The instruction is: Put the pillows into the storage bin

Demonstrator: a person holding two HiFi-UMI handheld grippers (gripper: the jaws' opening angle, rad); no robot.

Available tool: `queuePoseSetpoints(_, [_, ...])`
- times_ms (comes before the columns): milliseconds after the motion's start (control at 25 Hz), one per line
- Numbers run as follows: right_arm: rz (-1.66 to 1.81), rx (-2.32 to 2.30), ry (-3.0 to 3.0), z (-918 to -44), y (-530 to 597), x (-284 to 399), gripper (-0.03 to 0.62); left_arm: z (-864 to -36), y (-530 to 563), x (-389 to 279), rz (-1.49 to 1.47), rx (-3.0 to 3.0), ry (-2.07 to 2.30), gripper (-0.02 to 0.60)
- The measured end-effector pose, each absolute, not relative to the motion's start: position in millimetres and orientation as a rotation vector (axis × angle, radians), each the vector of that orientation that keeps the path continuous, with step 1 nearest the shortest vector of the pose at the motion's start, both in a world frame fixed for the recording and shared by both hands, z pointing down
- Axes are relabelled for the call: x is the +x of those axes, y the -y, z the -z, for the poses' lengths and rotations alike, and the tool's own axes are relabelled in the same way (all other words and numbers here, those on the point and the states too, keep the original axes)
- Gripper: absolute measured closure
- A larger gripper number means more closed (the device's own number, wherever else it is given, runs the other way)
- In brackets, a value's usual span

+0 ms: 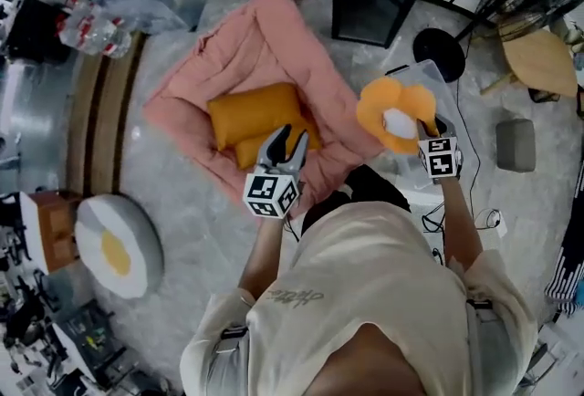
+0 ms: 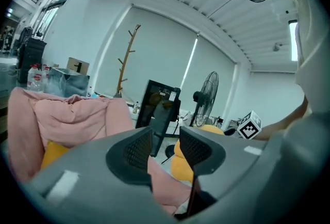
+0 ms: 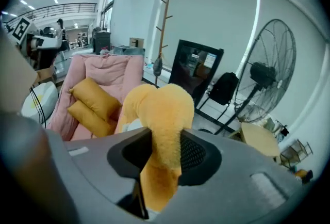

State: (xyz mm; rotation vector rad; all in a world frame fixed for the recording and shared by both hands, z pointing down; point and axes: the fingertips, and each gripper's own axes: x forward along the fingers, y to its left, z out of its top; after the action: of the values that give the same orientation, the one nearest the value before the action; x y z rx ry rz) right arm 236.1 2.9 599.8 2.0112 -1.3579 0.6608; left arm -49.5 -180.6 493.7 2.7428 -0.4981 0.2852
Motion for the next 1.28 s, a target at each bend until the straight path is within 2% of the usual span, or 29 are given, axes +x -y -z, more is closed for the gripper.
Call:
queuePoseSetpoints(480, [-0.835,2.232,1.053,-628.2,-139.6,320.7,0.465,-491.8,123.3,34.0,-0.373,2.811,0.262,0.414])
queuePoseSetpoints(920, [-0.944,2.301,1.043,-663.9,-172.3,414.7,0.465,-462.2,85.2,145.8,-0.374,2.846,0.224,0.414])
queuePoseSetpoints(1280, [-1.027,2.239,1.090,-710.2,-170.1,462.3,0.464,-469.4,78.9,196.2,-0.429,2.823,0.286,0.413])
